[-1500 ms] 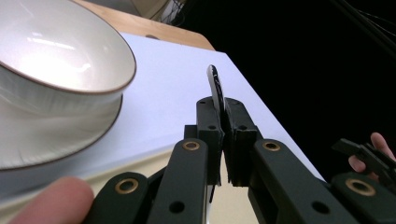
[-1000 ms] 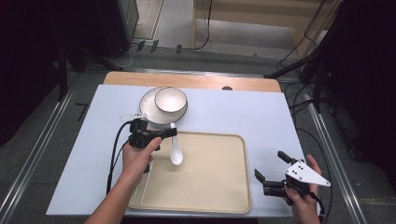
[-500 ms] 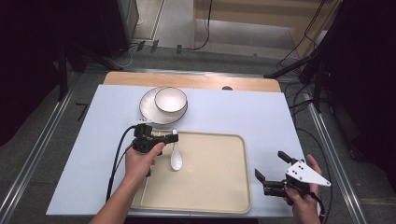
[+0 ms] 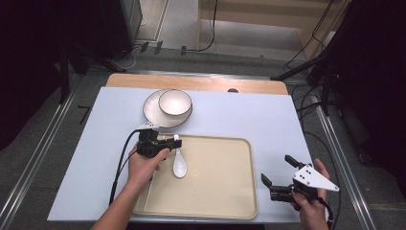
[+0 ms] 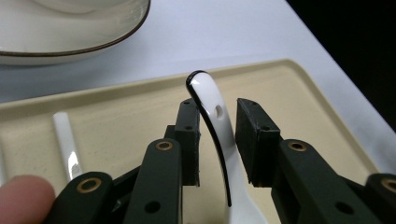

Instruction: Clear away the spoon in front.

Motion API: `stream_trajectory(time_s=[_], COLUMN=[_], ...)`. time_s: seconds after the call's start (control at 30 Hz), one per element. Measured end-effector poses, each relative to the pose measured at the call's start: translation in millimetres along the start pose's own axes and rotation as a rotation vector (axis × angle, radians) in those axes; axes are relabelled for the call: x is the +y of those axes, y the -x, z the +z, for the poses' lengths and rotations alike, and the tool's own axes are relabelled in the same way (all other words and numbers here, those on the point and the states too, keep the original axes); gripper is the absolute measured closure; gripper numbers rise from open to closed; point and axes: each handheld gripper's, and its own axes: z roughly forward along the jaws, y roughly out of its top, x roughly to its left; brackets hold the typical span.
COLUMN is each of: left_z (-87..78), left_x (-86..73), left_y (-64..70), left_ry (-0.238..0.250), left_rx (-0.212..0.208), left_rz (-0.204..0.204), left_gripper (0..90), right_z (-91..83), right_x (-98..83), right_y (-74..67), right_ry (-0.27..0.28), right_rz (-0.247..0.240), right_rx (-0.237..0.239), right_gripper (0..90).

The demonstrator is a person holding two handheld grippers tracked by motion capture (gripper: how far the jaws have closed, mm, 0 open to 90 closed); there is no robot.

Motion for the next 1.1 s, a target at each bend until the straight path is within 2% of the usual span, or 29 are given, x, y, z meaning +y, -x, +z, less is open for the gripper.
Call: stream_trajectory(time_s=[0.23, 0.5, 0.6, 0.83, 1.1], left_z=[4.5, 5.6, 6.5, 16.3, 28.2], left_x=[-0.2, -0.8, -1.5, -3.5, -6.6], left_y=[-1.5, -1.1, 1.4, 13.9, 25.9], left_ry=[-0.042, -0.032, -0.044, -0.087, -0.142], left_rx=[0.065, 0.108, 0.137, 0.262, 0.333], left_rz=[0.027, 0.055, 0.062, 0.103, 0.139], left_gripper=[64.5, 50.3, 50.1, 51.2, 54.7], right_z=[-0.2, -0.2, -0.1, 0.5, 0.1], right_x=[-0.1, 0.0, 0.1, 0.5, 0.5], right_y=[0.1, 0.5, 0.3, -0.2, -0.2], right_ry=[0.000, 0.001, 0.001, 0.001, 0.001], right_rz=[0.002, 0.002, 0.003, -0.001, 0.002], right_rx=[0.002, 0.002, 0.002, 0.001, 0.002], right_gripper=[0.0, 0.0, 0.0, 0.0, 0.0])
